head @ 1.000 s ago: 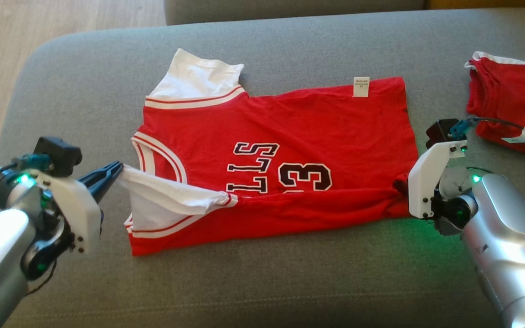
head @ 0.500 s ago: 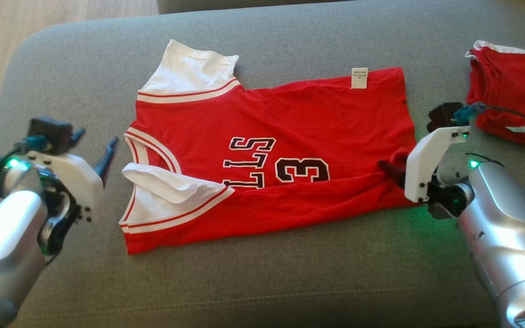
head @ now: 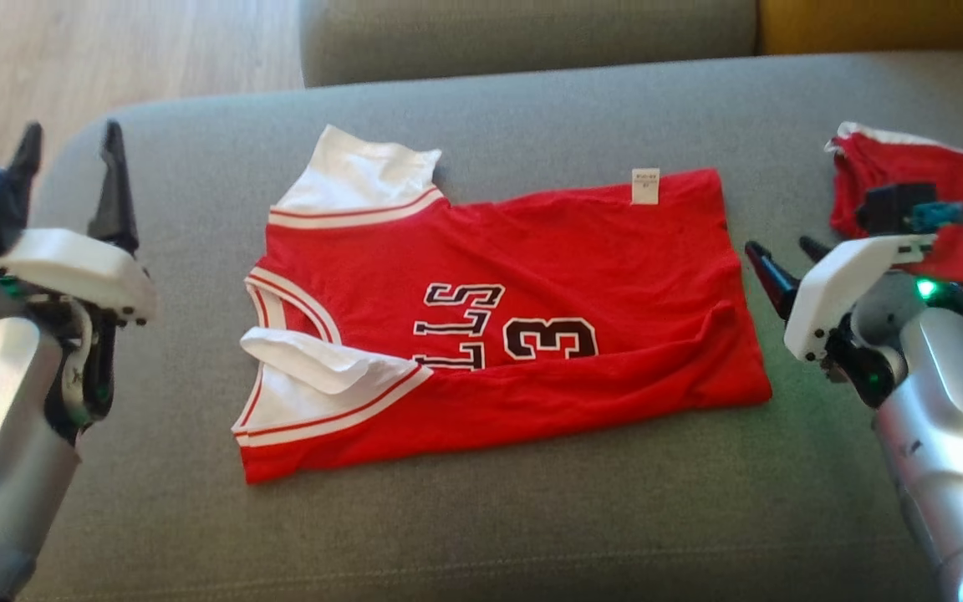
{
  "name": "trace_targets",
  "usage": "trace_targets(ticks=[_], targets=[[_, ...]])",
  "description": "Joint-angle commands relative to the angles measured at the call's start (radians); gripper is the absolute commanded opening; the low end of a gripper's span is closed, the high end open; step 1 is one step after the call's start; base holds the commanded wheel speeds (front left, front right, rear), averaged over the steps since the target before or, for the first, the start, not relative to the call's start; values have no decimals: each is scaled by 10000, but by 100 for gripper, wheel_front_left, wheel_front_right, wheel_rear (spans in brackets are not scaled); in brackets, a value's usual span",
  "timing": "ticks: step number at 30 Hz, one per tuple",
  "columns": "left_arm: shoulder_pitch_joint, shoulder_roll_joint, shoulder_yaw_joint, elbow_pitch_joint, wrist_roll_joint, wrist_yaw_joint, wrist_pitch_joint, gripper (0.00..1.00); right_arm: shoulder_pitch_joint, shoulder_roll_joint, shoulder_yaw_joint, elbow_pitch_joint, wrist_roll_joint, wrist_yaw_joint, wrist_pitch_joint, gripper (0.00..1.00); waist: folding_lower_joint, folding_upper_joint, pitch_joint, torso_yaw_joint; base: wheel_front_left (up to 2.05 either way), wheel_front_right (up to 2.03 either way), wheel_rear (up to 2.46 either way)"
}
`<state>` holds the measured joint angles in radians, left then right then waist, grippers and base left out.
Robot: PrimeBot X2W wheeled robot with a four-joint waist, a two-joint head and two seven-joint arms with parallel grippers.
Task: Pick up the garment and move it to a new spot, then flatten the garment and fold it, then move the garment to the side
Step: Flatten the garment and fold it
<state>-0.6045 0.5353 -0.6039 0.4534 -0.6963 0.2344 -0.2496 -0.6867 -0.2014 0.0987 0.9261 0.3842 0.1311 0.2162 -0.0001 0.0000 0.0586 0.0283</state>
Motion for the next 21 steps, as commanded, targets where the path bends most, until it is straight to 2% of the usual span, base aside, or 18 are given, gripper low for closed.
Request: trace_targets(ticks=[1, 5, 10, 14, 21], targets=[[105, 348, 1169, -1153, 436, 359, -117, 100, 146, -132, 126, -811, -282, -4, -768, 100, 1, 0, -367, 43, 0, 0, 0], [1438, 59, 2481, -2849, 1136, 863, -119, 100, 894, -115, -4, -1879, -676, -4, -2139, 100, 1, 0, -770, 90, 0, 0, 0], [3179, -611, 3699, -4510, 1801, 1091, -120, 100, 2116, 165, -385, -3440, -1397, -4, -3675, 100, 1, 0, -1019, 124, 0, 0, 0], [4249, -1119, 4060, -4972, 2027, 967, -121, 100, 2994, 552, -747, -4345, -1891, -4, -4195, 100, 1, 0, -1131, 115, 0, 0, 0], [6045, -2519, 4867, -5069, 2563, 604, -121, 100, 5006, 1380, -1674, -6310, -3102, -4, -4609, 100, 1, 0, -1220, 52, 0, 0, 0]])
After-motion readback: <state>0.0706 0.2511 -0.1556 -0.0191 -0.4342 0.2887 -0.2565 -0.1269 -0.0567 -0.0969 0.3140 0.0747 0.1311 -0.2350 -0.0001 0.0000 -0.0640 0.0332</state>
